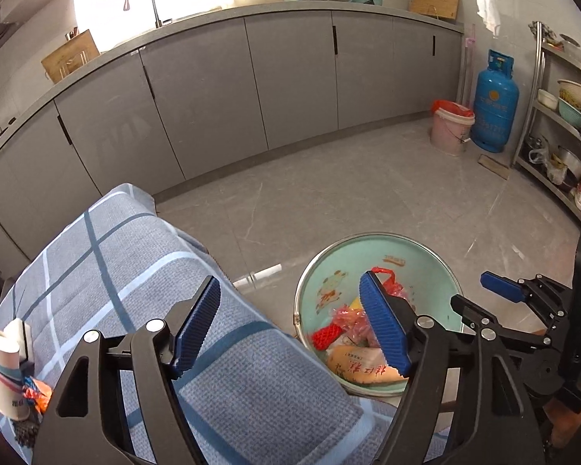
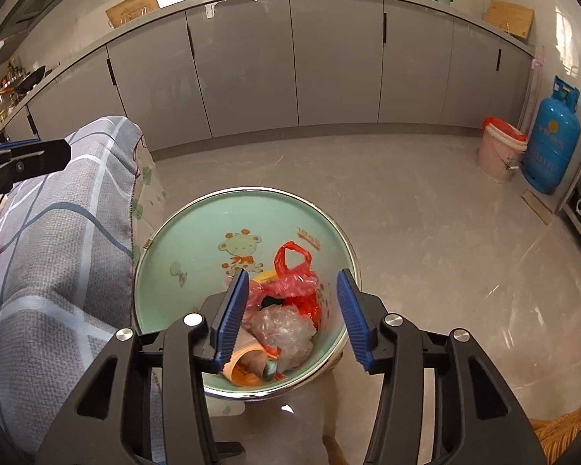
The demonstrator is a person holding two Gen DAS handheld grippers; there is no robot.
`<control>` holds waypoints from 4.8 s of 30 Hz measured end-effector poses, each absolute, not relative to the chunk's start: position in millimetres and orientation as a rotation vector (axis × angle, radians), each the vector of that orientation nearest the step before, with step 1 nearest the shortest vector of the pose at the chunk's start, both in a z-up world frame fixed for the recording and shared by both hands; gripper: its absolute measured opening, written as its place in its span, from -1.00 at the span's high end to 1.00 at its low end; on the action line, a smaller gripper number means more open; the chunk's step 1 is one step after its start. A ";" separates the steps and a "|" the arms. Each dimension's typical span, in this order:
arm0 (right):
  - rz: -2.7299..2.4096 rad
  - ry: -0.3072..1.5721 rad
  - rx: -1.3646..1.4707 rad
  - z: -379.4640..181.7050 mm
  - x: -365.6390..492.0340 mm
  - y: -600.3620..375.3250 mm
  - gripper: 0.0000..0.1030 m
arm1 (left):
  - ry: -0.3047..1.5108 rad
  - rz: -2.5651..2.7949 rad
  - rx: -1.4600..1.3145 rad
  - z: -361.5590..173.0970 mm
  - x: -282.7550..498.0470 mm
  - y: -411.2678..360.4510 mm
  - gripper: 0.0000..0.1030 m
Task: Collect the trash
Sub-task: 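Move both tools back over the table toward the scouring pad and cup, then grasp the dark scouring pad with the left tool while the right tool grasps the white paper cup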
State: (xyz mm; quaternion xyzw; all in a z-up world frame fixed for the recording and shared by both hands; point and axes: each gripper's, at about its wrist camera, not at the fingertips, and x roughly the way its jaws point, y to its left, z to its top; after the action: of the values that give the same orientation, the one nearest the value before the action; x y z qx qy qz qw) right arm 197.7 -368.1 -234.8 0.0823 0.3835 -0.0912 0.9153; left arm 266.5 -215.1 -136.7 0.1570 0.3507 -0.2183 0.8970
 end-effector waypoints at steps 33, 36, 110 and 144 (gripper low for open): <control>-0.049 0.740 0.139 -180.3 169.2 -272.0 -0.21 | 0.656 -0.228 0.236 -93.4 213.2 -86.2 -0.54; -0.026 0.733 0.132 -175.2 170.2 -259.3 -0.23 | 0.667 -0.181 0.231 -95.6 210.5 -66.9 -0.54; 0.451 0.683 -0.238 -132.6 305.8 80.7 -0.90 | 0.843 0.246 -0.068 -136.7 205.1 234.1 0.73; 0.437 0.639 -0.110 -101.1 262.7 23.2 -0.70 | 0.794 0.214 0.030 -106.3 192.7 194.0 0.73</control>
State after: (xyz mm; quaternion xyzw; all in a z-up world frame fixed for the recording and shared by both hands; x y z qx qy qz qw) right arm 262.7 23.2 -101.1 -0.0535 0.3117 0.2131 0.9245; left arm 192.7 194.0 -106.3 0.0146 0.3859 0.1040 0.9166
